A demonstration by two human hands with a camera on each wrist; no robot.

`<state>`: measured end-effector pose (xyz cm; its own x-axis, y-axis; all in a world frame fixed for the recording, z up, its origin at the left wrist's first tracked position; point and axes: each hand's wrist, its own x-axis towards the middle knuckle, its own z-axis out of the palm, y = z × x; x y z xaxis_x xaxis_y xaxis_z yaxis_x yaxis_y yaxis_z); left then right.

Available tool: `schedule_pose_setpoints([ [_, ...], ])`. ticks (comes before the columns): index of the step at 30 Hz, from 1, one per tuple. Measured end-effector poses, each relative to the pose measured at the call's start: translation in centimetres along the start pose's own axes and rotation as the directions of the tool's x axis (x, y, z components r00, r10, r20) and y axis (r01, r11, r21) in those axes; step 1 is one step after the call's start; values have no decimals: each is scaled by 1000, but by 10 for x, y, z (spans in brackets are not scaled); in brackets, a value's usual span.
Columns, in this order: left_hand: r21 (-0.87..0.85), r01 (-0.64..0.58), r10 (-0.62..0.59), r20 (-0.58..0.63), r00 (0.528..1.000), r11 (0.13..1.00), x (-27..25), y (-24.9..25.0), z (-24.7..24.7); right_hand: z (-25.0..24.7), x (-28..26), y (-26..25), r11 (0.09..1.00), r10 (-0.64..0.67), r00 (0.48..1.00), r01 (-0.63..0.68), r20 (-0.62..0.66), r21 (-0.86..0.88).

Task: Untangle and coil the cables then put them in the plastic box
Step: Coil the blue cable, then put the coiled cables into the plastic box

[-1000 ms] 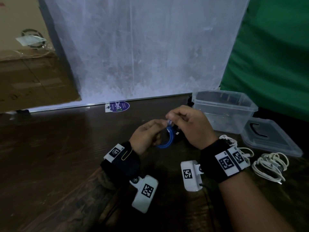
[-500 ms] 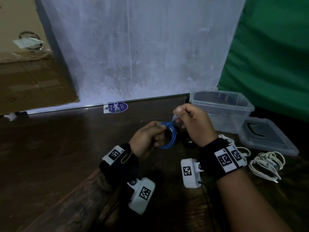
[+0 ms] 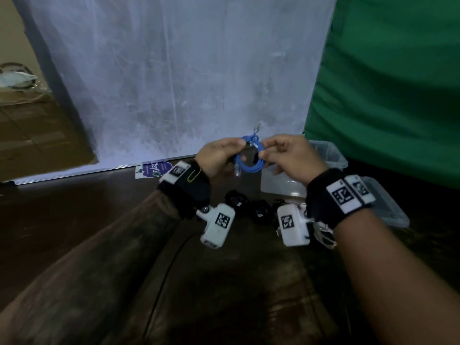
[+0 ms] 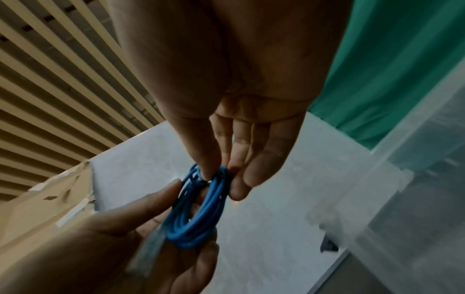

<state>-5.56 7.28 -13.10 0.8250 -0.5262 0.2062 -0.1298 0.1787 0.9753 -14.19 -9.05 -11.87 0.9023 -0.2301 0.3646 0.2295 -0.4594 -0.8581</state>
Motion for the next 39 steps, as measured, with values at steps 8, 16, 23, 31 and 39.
schedule_pose_setpoints([
  [8,585,34,-18,-32,999,810,84,9,32,-71,74,24,961,136,961,-188,-242,-205],
  [16,728,32,-133,82,988,685,124,-29,41,-70,122,72,600,345,935,-291,-87,-745],
  [23,709,18,-124,98,988,705,136,-44,37,-59,166,110,324,534,840,-93,101,-941],
  [31,744,96,-206,57,977,662,130,-45,32,-50,124,81,503,314,943,-70,107,-861],
  [39,449,316,-387,75,919,836,117,-26,34,-20,38,55,859,37,913,178,406,-479],
])
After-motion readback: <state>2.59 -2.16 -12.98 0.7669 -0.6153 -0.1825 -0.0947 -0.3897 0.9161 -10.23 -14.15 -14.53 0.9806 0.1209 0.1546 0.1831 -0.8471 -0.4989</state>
